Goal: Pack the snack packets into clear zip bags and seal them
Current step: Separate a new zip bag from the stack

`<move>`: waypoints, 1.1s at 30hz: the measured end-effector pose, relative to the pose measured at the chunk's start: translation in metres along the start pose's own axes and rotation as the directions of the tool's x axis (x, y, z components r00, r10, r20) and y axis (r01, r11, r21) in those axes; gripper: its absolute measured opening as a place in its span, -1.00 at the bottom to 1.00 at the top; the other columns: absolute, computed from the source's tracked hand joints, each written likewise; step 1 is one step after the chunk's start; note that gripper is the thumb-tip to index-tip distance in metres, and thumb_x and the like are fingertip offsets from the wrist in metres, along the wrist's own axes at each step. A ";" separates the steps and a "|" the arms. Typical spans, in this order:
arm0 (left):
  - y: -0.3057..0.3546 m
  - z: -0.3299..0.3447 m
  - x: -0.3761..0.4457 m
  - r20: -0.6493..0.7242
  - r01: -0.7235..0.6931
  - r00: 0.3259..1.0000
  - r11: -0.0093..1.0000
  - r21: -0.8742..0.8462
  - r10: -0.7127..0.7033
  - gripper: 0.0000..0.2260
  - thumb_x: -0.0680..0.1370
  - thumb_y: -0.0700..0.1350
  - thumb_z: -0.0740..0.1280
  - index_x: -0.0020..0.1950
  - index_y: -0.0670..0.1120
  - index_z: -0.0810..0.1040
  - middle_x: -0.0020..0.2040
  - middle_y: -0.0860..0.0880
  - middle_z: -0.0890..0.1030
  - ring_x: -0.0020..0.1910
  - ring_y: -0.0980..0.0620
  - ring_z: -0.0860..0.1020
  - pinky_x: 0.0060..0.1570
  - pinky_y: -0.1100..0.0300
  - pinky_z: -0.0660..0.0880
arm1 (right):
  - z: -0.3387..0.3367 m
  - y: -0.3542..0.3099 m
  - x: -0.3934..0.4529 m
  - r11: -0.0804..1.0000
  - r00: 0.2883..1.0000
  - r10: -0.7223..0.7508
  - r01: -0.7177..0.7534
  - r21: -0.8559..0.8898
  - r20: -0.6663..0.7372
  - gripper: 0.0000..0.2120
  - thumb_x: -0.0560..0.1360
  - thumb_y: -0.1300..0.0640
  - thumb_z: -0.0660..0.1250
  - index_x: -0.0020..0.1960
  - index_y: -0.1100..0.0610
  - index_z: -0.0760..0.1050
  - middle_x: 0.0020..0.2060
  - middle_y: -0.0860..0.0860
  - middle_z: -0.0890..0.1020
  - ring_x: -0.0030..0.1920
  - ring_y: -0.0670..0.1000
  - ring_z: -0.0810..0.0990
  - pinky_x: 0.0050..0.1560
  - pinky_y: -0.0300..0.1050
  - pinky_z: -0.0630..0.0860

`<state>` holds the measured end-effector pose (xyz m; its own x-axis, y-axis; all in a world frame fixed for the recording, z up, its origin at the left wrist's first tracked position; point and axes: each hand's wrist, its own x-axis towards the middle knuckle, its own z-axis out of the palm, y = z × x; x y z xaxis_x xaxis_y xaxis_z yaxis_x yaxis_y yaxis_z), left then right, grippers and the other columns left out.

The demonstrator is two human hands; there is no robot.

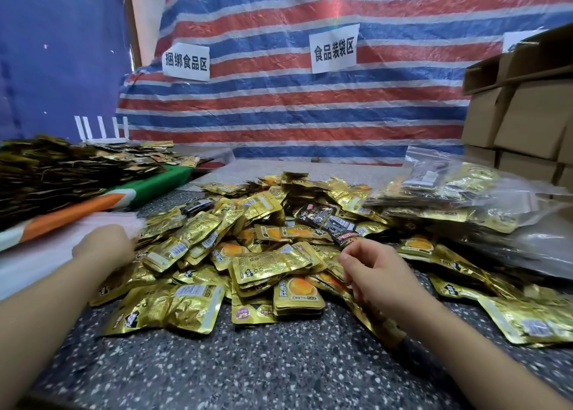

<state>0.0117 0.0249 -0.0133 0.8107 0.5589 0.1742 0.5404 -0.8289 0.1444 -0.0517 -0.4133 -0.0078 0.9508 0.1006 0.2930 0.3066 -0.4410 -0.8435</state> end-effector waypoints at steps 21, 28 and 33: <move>0.115 -0.055 -0.062 -0.566 -0.430 0.803 0.840 -0.330 0.189 -0.89 0.63 -0.22 0.17 0.04 -0.21 0.46 -0.20 -0.20 0.57 -0.27 -0.19 0.52 -0.37 0.01 0.40 | -0.001 -0.002 -0.002 0.999 1.000 0.016 -0.016 -0.035 0.013 -0.83 0.60 0.11 0.30 -0.16 0.09 0.55 -0.45 -0.04 0.60 -0.50 -0.09 0.51 -0.43 -0.17 0.42; 0.218 -0.045 -0.160 -0.610 -0.713 0.698 0.282 -0.642 0.375 -0.83 0.63 -0.16 0.25 -0.06 -0.10 0.63 -0.35 0.15 0.52 -0.43 0.29 0.49 -0.48 0.38 0.40 | -0.002 -0.005 -0.003 0.993 0.997 0.078 -0.079 0.088 0.017 -0.83 0.62 0.16 0.27 -0.12 0.16 0.54 -0.47 0.04 0.59 -0.54 0.00 0.54 -0.55 -0.21 0.41; 0.240 -0.002 -0.190 -0.504 -0.668 0.678 0.162 -0.727 0.535 -0.81 0.61 -0.09 0.27 -0.02 -0.11 0.66 -0.21 -0.05 0.68 -0.23 0.03 0.63 -0.17 0.04 0.57 | -0.005 -0.008 0.003 0.947 0.984 0.177 -0.170 0.273 0.001 -0.77 0.65 0.18 0.18 -0.11 0.24 0.52 -0.48 0.06 0.55 -0.55 0.03 0.53 -0.58 -0.21 0.38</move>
<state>-0.0128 -0.2799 -0.0093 0.7254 -0.0524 0.6864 -0.6172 -0.4910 0.6148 -0.0517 -0.4138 0.0024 0.9901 0.0215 0.1387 0.1403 -0.1916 -0.9714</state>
